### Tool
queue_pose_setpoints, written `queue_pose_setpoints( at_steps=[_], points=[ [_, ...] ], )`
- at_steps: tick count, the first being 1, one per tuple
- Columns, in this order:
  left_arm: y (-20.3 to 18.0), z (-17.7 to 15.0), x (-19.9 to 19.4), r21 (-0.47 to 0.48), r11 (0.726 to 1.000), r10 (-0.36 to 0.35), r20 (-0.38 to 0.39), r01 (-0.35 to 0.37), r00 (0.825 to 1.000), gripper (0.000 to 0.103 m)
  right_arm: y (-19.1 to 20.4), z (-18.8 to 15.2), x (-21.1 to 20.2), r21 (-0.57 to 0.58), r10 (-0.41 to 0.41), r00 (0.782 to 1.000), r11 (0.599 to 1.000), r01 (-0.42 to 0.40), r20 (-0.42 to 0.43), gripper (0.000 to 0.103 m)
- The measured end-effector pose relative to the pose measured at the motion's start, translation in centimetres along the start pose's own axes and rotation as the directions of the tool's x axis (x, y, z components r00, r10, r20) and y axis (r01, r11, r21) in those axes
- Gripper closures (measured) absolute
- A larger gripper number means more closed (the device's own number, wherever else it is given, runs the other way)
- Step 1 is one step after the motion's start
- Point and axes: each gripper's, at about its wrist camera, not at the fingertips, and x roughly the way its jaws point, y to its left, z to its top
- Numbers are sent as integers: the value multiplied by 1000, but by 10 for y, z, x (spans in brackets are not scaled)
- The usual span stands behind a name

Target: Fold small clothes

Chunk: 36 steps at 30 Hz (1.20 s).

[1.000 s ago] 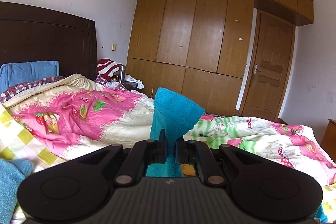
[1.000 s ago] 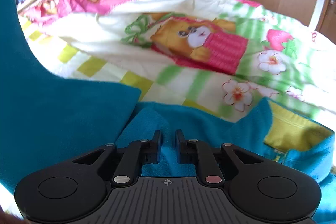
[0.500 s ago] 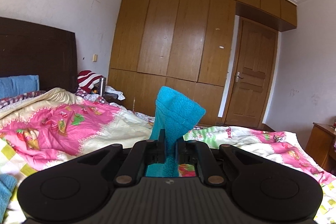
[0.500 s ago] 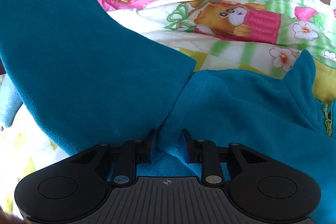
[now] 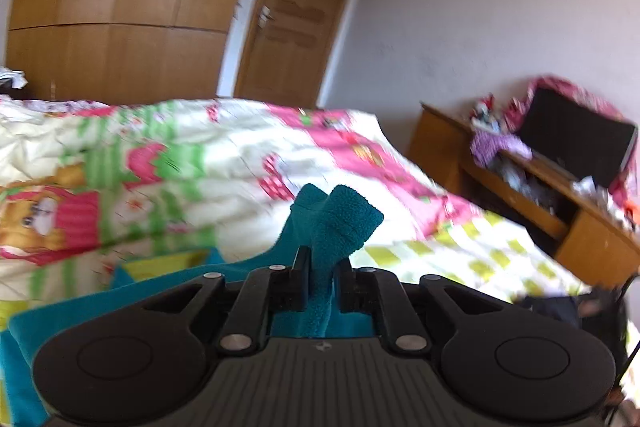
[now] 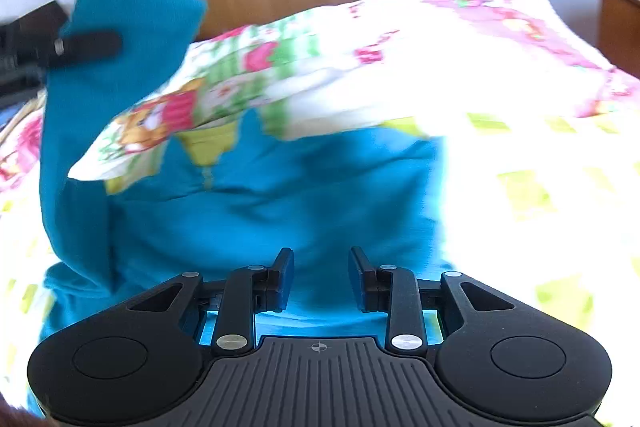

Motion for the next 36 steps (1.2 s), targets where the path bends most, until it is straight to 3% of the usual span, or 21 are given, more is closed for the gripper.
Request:
queue_pose_setpoints(
  at_steps=[3,6,8,11,14,17,19,22,24,26,28,32,34,36],
  points=[
    [-42,-24,37,106,994,34,-88,-24,996,71,-35,-13,-7,-67,-125,992,990,125,-3,72],
    [-62,-34,35,89,996,29,-104,-19,994,64,-47,-26,-4,-152,-113,994,982,113,7,72],
    [-67,-38,31,105,992,75,-110,-63,991,57,-45,-33,4,-227,-100,995,969,98,3,73],
    [-53,-46,34,105,986,145,-138,-131,980,53,-36,-45,13,-411,-47,999,911,37,-16,70],
    [-41,-52,44,97,979,195,-166,-180,967,52,-28,-52,20,-534,-65,998,843,66,21,68],
    [-44,-58,63,166,968,217,-175,-189,960,52,-32,-43,27,-489,-35,999,871,50,39,71],
    [-52,-62,75,187,968,204,-186,-169,961,52,-35,-36,27,-454,-42,999,890,44,14,91],
    [-62,-63,87,189,974,163,-187,-127,969,52,-38,-27,5,-384,-10,1000,923,5,-12,93],
    [-64,-71,103,198,974,155,-246,-107,957,52,-39,-32,4,-392,-34,999,920,20,-28,93],
    [-63,-85,117,186,979,146,-325,-89,934,52,-42,-36,23,-444,-107,989,895,51,-104,91],
    [-63,-90,109,185,979,140,-316,-84,938,52,-46,-32,18,-438,-121,985,897,56,-123,91],
    [-51,-85,61,124,986,136,-230,-109,964,52,-57,-12,-27,-352,-148,988,928,122,-48,80],
    [-40,-86,40,92,985,161,-204,-144,966,50,-59,6,-32,-225,-58,997,973,44,-54,75],
    [-30,-89,28,106,975,210,-188,-193,959,50,-54,22,-9,-124,45,996,991,-55,-81,53]
  ],
)
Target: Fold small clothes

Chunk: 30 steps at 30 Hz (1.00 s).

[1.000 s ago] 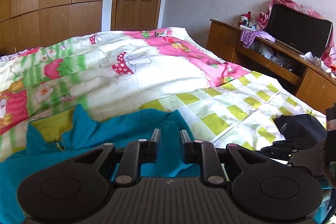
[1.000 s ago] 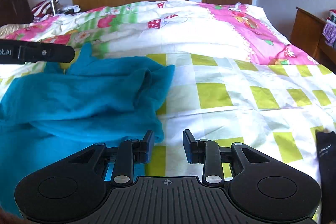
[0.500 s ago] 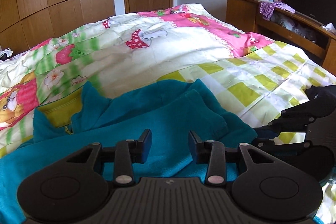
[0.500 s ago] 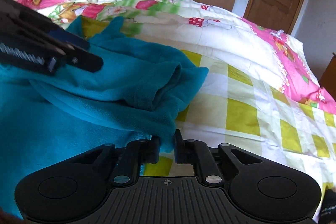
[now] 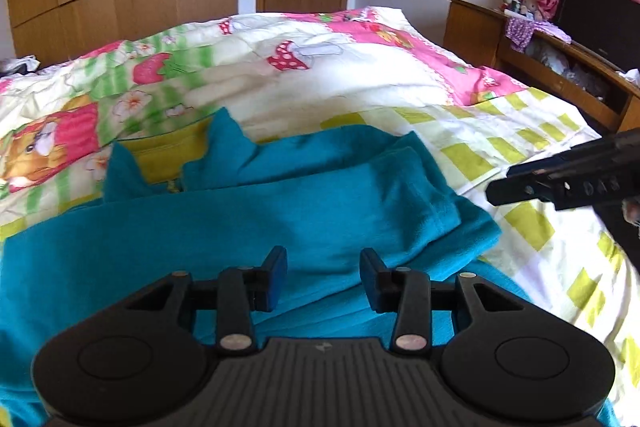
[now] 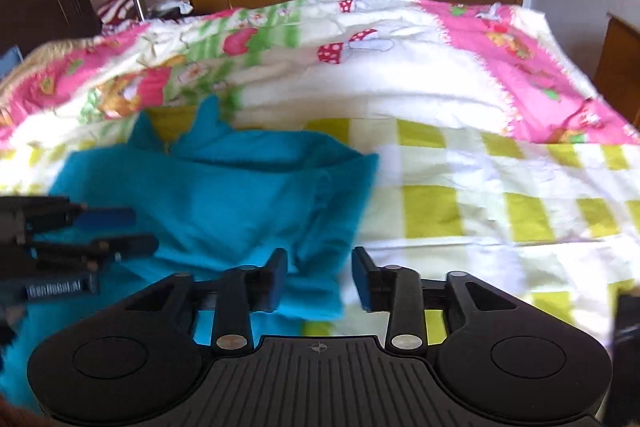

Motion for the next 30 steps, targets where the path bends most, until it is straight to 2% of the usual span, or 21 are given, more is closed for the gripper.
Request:
queue_pose_setpoints(
  at_steps=[1,3,6,7,8,9,12,14,16,18,19,21,22,23,26,28,29,30],
  points=[
    [6,-3,-3,19,999,38,1,-38,999,50,2,6,15,13,-5,1000,1000,5,-4,49],
    [17,-8,-7,32,996,80,-2,-80,997,49,6,12,47,37,-60,998,997,61,-26,48],
    [40,-15,-12,9,992,125,6,-125,992,49,3,10,80,150,4,997,989,8,-81,48],
    [48,-18,-12,-1,987,159,4,-159,987,49,4,9,87,161,-15,995,987,31,-97,53],
    [54,-19,-12,-15,982,191,5,-191,982,49,5,9,90,160,-40,993,985,58,-113,74],
    [61,-20,-14,-35,976,215,11,-214,977,49,4,11,90,166,-45,992,984,65,-120,83],
    [78,-23,-24,-82,956,285,48,-281,957,47,-1,16,71,186,-45,995,981,61,-88,91],
    [89,-27,-25,-101,935,346,60,-339,936,43,-1,16,62,195,-62,996,978,74,-66,92],
    [99,-36,-16,-93,911,405,27,-402,914,37,-2,12,73,215,-77,992,972,97,-99,92],
    [110,-47,1,-84,893,437,-79,-443,896,37,5,8,91,171,-111,984,976,134,-136,92],
    [116,-52,2,-116,894,418,-129,-432,899,38,11,10,92,131,-132,983,980,149,-126,91],
    [121,-60,-17,-190,901,375,-114,-390,920,38,16,14,87,128,-143,983,979,158,-118,88],
    [119,-64,-31,-195,898,384,-95,-395,919,38,14,16,84,137,-143,982,978,159,-120,87],
    [118,-68,-42,-185,888,412,-82,-420,907,38,13,18,79,137,-151,981,976,167,-121,86],
    [121,-79,-73,-186,857,480,-50,-480,876,37,22,25,57,104,-225,971,967,233,-81,70],
    [130,-86,-85,-196,834,518,-44,-516,854,36,39,30,44,45,-273,962,961,274,-23,69],
    [136,-90,-87,-202,827,527,-46,-524,849,36,53,36,39,-1,-280,960,960,280,16,66],
    [143,-92,-86,-212,826,524,-55,-522,850,35,69,42,39,-48,-250,967,967,252,46,66]
  ],
)
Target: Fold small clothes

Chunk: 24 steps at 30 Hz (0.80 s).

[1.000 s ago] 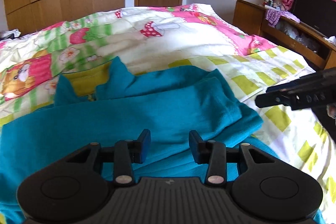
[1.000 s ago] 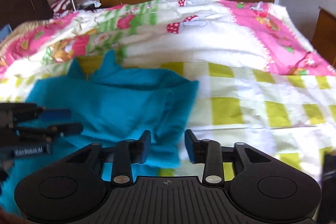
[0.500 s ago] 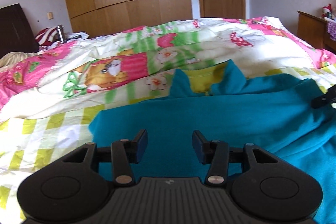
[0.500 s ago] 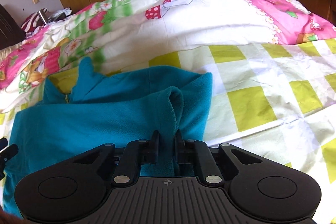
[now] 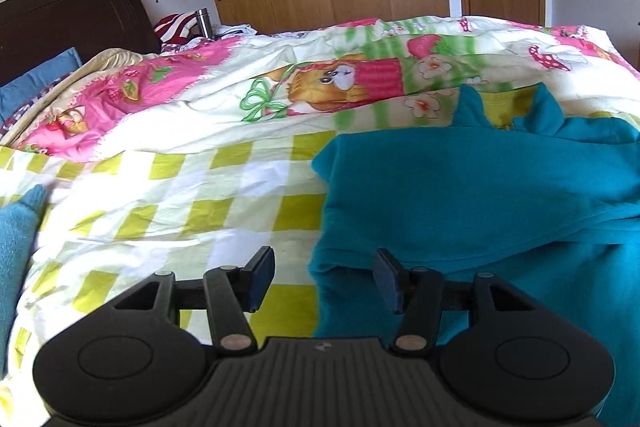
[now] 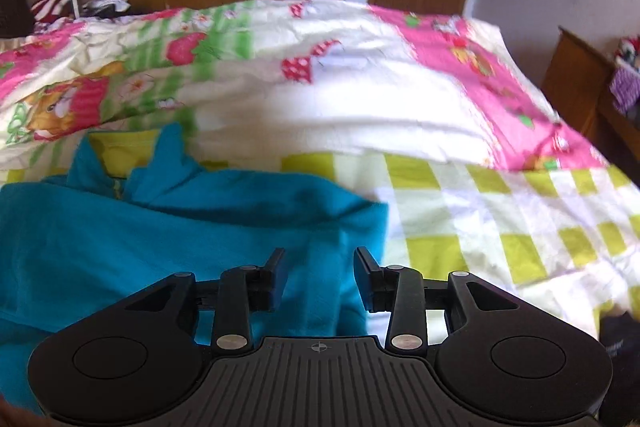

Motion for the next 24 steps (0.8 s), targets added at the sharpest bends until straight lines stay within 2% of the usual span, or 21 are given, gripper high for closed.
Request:
queue_pose_setpoints(
  at_steps=[2,3,4,6,8,9,10,11,12,14,17,18,19,21,22,23,24],
  points=[
    [10,-1,14,-38,999,-31,-28,30,999,35,37,17,2,-78,131,991,988,-130,-1,65],
    [13,-2,19,-61,997,-47,-27,45,999,35,63,29,9,-102,235,972,967,-235,-18,64],
    [16,-2,26,-85,995,-62,-24,60,998,35,82,37,15,-114,302,953,946,-303,-25,64],
    [20,-1,35,-136,988,-78,-10,76,997,35,139,56,37,-164,453,888,873,-459,-73,56],
    [22,-1,40,-163,981,-102,-1,101,995,35,190,70,57,-214,532,839,812,-543,-114,51],
    [22,-2,43,-165,980,-117,-6,114,993,40,222,76,71,-252,557,812,772,-584,-173,45],
    [22,-3,46,-166,978,-129,-18,124,992,50,246,79,83,-280,546,811,762,-584,-208,45],
    [22,-5,48,-165,977,-143,-30,136,989,54,265,81,92,-305,531,820,761,-572,-213,44],
    [21,-7,48,-161,976,-150,-30,143,988,57,286,81,100,-353,521,822,743,-569,-230,45],
    [20,-9,45,-145,978,-152,-17,148,988,58,311,83,111,-421,491,834,720,-552,-254,44],
    [21,-10,39,-136,980,-141,22,142,990,58,326,85,113,-503,475,838,673,-543,-268,44],
    [21,-10,38,-135,981,-137,32,140,990,58,331,86,115,-525,459,835,651,-548,-304,46],
    [21,-11,38,-119,983,-136,44,141,990,55,334,85,119,-541,429,830,630,-557,-356,49],
    [19,-12,39,-81,989,-120,57,124,991,48,336,84,123,-556,387,822,606,-569,-419,73],
    [20,-12,41,-69,989,-124,57,128,991,46,336,84,122,-560,376,819,600,-571,-432,80],
    [21,-12,44,-71,989,-125,49,129,991,46,335,87,120,-548,376,808,597,-586,-454,90],
    [21,-11,47,-78,989,-124,37,127,992,45,334,89,117,-533,382,798,599,-597,-466,91]
  ],
)
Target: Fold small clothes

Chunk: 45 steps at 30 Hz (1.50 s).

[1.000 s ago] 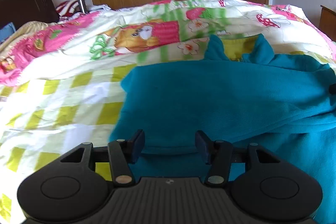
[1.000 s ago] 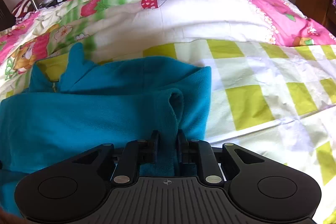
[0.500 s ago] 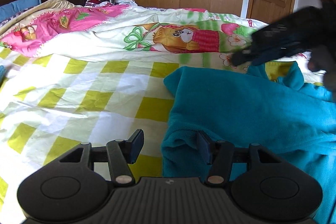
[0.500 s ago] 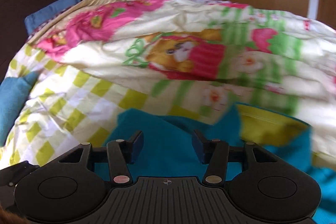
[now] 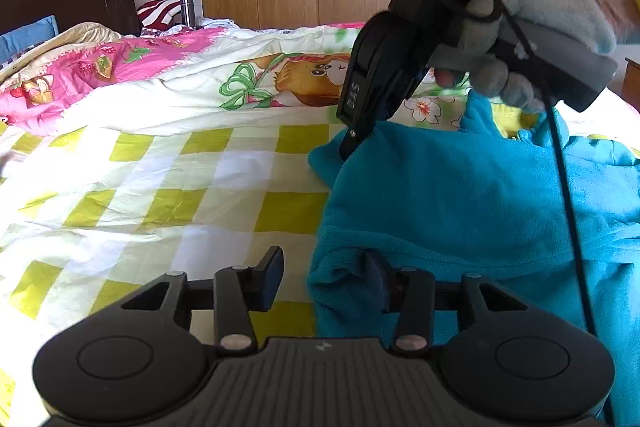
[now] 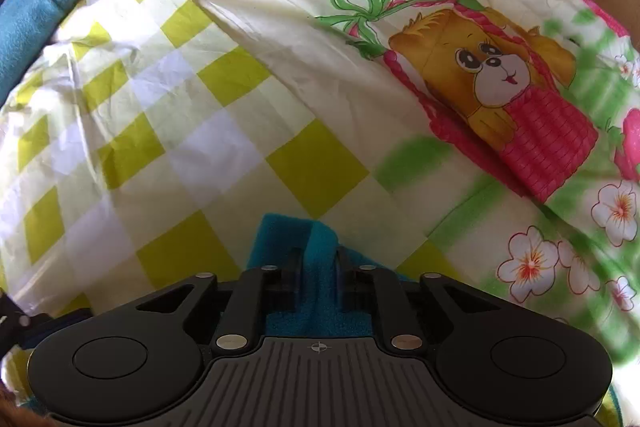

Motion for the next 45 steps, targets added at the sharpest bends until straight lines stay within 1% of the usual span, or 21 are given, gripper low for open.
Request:
queue_pose_setpoints(
  at_steps=[2,3,4,9,12,14,16,19,22,23,26,30,32,33,34,35,37,38,40,43,45],
  points=[
    [2,4,3,-18,1000,-4,-10,4,1000,48,2,2,-12,11,7,1000,1000,-7,15,93],
    [4,6,3,-30,999,-24,-17,23,1000,65,2,2,-20,31,18,999,999,-19,28,93],
    [5,9,1,-50,998,-41,-25,40,999,75,0,2,-27,59,30,999,998,-32,43,93],
    [4,10,-26,-131,991,-9,23,12,1000,78,-22,5,-51,268,50,982,958,-98,181,94],
    [-4,1,-18,-123,992,-21,-31,17,999,79,-19,6,-14,362,42,985,927,-100,166,93],
    [-9,-5,-13,-98,995,-14,-48,9,999,79,-6,7,26,369,-27,995,930,-10,96,90],
    [-9,-5,-14,-66,997,22,-38,-25,999,78,8,8,44,338,-81,988,941,32,129,88],
    [2,1,-22,-70,995,64,-19,-66,998,77,13,21,35,328,-115,975,943,48,188,88],
    [13,7,-38,-82,986,144,14,-143,989,77,2,21,-6,365,-143,941,931,23,306,86],
    [17,11,-44,-95,983,159,29,-156,987,77,-2,14,-23,380,-163,925,925,22,342,84],
    [23,27,-60,-129,983,142,103,-129,984,77,-10,-18,-60,380,-187,903,924,28,386,82],
    [9,44,-37,-79,993,98,119,-89,988,76,-15,-52,-68,391,-207,909,919,53,361,81],
    [2,35,-5,-24,995,98,19,-97,995,76,-16,-64,-55,408,-163,930,913,15,331,81],
    [-1,27,12,0,994,108,-70,-109,992,75,-14,-66,-35,406,-139,960,913,29,243,83],
    [-3,15,27,26,994,112,-152,-109,982,73,-13,-71,-16,407,-146,974,911,65,171,83],
    [-4,7,29,53,993,116,-146,-109,982,73,-13,-79,0,396,-160,977,913,92,142,85],
    [-13,4,14,151,980,147,-91,-132,985,70,-14,-87,-5,416,-166,968,906,74,188,85],
    [-15,6,4,169,976,150,-70,-137,986,70,-15,-94,-20,471,-175,960,881,55,217,77],
    [-13,8,-17,164,980,123,-52,-113,991,70,-12,-117,-53,491,-176,942,871,15,284,76],
    [-10,-2,-52,153,984,110,-84,-96,990,70,-1,-176,-105,477,-174,935,879,7,308,74],
    [-8,-19,-74,141,987,101,-141,-81,985,70,12,-227,-132,498,-184,944,867,25,274,65]
  ],
)
